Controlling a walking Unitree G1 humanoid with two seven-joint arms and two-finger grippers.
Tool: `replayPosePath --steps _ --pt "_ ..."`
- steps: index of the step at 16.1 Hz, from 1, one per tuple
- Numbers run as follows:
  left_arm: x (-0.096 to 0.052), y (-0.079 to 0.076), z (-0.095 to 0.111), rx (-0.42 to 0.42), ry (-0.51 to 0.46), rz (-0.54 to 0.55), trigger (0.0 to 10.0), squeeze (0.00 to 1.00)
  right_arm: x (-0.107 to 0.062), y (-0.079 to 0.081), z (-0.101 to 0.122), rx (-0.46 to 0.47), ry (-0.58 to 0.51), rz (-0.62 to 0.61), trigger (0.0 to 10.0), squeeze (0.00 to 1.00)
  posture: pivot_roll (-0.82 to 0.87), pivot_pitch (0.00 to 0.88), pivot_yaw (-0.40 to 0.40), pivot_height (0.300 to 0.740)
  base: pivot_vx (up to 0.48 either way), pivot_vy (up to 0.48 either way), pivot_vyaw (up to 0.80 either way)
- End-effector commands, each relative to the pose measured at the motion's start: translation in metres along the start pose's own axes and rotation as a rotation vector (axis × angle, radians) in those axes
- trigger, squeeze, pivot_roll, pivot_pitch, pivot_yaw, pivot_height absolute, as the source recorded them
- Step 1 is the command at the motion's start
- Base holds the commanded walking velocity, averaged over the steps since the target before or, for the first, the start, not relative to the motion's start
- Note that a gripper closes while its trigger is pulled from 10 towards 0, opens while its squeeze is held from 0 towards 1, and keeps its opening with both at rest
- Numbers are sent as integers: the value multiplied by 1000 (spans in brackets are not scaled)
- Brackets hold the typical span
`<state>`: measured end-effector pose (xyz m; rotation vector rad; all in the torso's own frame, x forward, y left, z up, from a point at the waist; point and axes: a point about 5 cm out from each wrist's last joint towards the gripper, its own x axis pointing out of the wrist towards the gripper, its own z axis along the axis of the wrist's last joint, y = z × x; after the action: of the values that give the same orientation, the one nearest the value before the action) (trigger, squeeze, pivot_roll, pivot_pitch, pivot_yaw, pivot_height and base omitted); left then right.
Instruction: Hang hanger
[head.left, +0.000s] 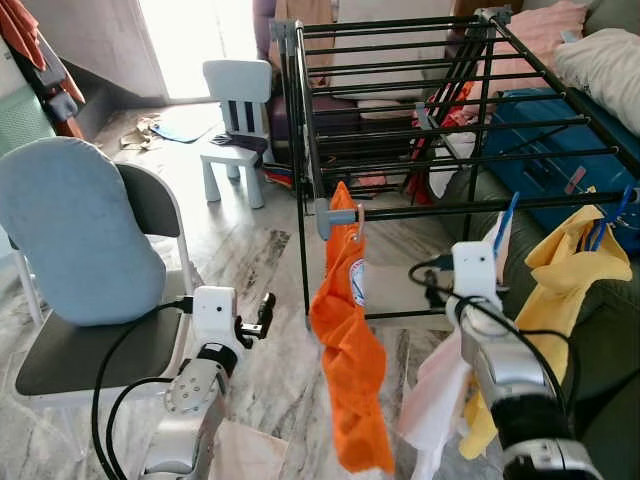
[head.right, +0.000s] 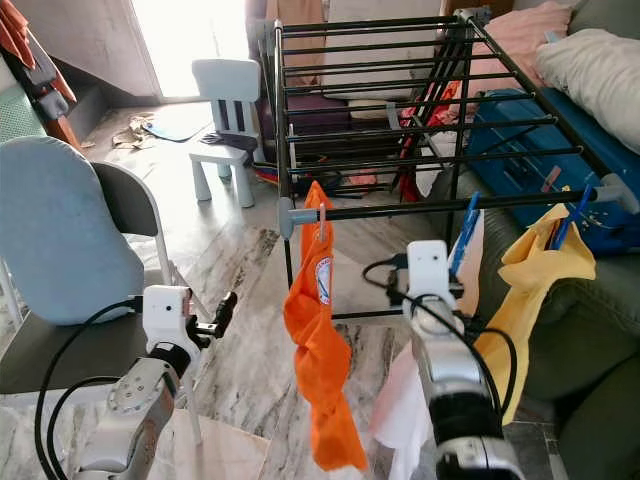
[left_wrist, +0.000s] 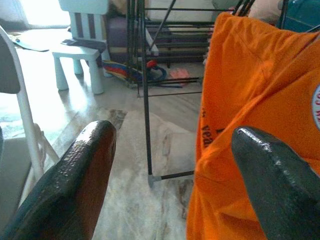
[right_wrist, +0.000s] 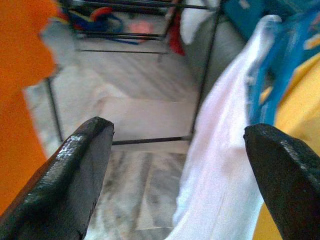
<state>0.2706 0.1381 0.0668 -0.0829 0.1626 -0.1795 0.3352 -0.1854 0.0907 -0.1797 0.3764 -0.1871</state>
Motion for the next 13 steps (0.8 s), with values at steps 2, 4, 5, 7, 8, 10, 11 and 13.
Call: replayPosePath --steps 2,4,5,7,8,10,11,13 --pt "0 0 -3 -4 14 -12 10000 0 2 -2 2 16 -5 -44 10000 0 -184 0 27 740 0 0 0" --pt "0 0 -3 -5 15 -13 10000 0 1 -2 0 1 -14 -51 10000 0 -188 0 27 740 0 0 0" --pt "0 -1 -3 -6 15 -14 10000 0 -1 -3 1 -30 -42 -54 10000 0 -189 0 28 740 0 0 0" --pt "0 -2 -3 -11 18 -39 10000 0 -5 -10 -5 -16 -30 -88 10000 0 -193 0 29 740 0 0 0" --pt "-1 -5 -4 -25 20 -82 10000 0 -6 -15 -8 -22 -28 -115 10000 0 -193 0 29 740 0 0 0" --pt "-5 -12 -7 -9 35 -167 10000 0 -9 -23 -18 -11 13 -150 10000 0 -196 0 31 740 0 0 0" --pt "-5 -13 -8 0 40 -176 10000 0 -9 -23 -25 4 44 -153 10000 0 -196 0 32 740 0 0 0" --pt "-4 -14 -8 1 41 -184 10000 0 -6 -22 -30 37 76 -140 10000 0 -196 0 34 740 0 0 0"
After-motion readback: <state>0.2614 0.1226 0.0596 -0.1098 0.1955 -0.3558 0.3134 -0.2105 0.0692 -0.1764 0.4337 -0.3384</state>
